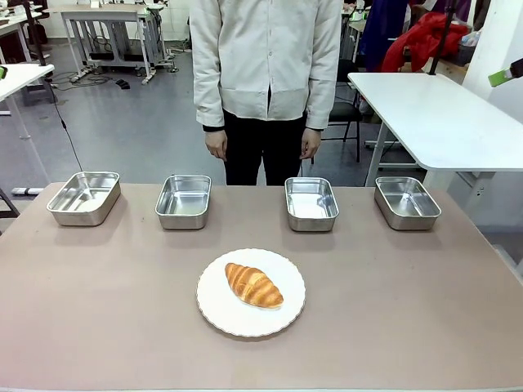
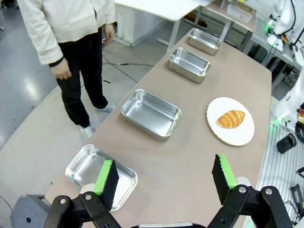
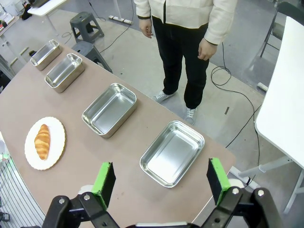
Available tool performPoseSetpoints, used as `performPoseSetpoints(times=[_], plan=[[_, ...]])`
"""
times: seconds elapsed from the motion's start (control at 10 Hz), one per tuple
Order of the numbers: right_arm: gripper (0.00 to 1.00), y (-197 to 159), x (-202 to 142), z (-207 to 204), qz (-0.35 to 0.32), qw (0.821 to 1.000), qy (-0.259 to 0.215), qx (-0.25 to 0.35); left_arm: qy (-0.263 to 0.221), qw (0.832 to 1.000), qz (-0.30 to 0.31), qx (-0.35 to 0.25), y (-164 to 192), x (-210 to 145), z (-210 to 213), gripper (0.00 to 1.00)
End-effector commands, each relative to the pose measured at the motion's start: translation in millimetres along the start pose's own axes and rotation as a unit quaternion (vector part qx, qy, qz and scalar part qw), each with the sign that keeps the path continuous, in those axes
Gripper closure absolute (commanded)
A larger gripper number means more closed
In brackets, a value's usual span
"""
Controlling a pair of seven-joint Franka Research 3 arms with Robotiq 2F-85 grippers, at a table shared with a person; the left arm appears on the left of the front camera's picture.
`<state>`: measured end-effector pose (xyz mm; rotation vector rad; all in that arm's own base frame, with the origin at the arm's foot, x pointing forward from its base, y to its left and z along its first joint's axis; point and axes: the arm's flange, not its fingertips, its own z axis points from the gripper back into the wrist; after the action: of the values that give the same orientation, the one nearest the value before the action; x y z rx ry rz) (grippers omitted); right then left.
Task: Place the bread in the container.
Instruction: Place the Butter Roll into the Airtight Container indicated by the human.
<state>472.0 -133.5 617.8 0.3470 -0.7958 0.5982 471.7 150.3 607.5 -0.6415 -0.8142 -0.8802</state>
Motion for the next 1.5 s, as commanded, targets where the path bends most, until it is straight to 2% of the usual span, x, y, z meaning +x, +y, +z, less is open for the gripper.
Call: performPoseSetpoints(times=[0.0, 1.4], plan=[[0.0, 0.7, 1.4, -0.1, 0.0, 1.0, -0.004, 0.003, 0.0, 1.0, -0.001, 0.0, -0.4, 0.4, 0.1, 0.0], [0.0, 0.7, 1.4, -0.1, 0.0, 1.0, -0.004, 0.003, 0.0, 1.0, -0.001, 0.0, -0.4, 0.4, 0.1, 0.0]])
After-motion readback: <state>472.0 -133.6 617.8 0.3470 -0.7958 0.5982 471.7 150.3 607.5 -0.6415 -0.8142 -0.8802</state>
